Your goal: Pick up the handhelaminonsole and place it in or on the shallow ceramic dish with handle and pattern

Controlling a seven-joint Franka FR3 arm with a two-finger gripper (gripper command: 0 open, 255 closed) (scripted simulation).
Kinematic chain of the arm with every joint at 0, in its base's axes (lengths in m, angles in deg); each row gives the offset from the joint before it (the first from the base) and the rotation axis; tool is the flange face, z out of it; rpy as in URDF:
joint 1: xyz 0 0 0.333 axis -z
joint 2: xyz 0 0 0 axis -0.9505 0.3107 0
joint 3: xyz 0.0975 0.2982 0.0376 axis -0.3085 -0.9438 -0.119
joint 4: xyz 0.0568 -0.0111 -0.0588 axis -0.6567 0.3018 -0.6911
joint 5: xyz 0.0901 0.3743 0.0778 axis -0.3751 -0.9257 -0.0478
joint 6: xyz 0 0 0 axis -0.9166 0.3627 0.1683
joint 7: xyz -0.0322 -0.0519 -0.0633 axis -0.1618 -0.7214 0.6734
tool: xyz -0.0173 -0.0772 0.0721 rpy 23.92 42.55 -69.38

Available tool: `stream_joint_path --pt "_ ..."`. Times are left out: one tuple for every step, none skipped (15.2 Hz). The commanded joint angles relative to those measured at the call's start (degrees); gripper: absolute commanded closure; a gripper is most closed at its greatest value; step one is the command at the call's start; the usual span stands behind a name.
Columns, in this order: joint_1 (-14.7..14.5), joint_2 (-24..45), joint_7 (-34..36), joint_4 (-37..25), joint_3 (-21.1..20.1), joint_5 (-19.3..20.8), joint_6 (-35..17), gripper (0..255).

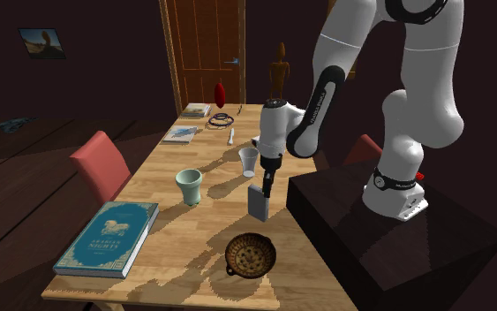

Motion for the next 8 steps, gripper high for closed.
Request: stream_joint_path --pt "0.4 2.3 -0.5 -0.3 -0.5 -0.8 -2.0 0" --pt "0.7 3.4 -0.8 -0.5 -0.8 -1.2 -2.8 0" --pt "0.9 4.4 -1.0 -0.8 -1.2 -1.5 -3.7 0" --pt "1.1 5.0 -1.1 -0.9 -1.4 -1.6 -4.1 0" --pt "1.1 5.0 -1.1 -0.9 -1.4 -1.6 -4.1 0" --pt "1.1 5.0 -1.1 -0.9 -1.4 -1.6 -4.1 0" --pt "1.1 5.0 -1.1 -0.9 -1.4 -1.6 -4.1 0" --pt "1.1 5.0 -1.1 -0.9 -1.4 -1.6 -4.1 0"
